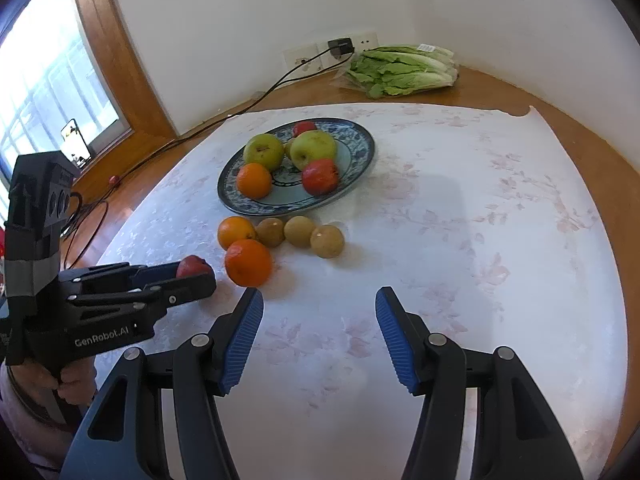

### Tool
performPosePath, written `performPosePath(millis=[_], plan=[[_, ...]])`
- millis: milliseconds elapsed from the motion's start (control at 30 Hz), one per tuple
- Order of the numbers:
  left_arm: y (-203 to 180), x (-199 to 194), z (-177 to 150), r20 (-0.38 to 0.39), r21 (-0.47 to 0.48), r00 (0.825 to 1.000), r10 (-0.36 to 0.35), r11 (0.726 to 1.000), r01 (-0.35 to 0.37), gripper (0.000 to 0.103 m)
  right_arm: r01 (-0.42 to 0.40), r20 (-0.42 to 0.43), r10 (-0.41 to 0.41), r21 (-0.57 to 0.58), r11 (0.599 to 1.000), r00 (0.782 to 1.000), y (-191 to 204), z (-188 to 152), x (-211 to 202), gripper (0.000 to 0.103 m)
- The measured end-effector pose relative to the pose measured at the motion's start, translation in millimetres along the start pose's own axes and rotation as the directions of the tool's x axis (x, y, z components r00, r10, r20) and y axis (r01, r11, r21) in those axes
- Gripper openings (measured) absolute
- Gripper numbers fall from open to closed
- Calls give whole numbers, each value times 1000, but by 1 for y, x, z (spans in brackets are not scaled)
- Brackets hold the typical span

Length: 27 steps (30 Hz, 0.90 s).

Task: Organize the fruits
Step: 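Close the left tool around the red apple on the cloth, then lift the red apple with the left tool while the right tool grasps an orange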

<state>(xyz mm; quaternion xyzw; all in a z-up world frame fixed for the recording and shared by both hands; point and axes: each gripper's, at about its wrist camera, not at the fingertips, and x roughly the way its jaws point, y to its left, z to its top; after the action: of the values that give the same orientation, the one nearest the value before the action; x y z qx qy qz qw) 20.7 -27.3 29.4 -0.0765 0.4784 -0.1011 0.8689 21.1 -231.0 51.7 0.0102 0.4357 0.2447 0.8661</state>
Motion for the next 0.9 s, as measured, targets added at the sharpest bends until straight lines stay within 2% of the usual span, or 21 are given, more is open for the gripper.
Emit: performPosePath(millis=[200,400,900], plan=[[12,-1,2,7,-24,1000,27,999,-26,33,-9,-13,9,-12,1000,1000,11,3,8,60],[21,-4,3,21,-48,999,30,998,-29,33,-17,-24,18,28,999,1000,19,8,21,60],[36,-2,3,18,-76,1000,25,997,-24,33,-22,-67,19,-43,999,998,45,17,49,60]])
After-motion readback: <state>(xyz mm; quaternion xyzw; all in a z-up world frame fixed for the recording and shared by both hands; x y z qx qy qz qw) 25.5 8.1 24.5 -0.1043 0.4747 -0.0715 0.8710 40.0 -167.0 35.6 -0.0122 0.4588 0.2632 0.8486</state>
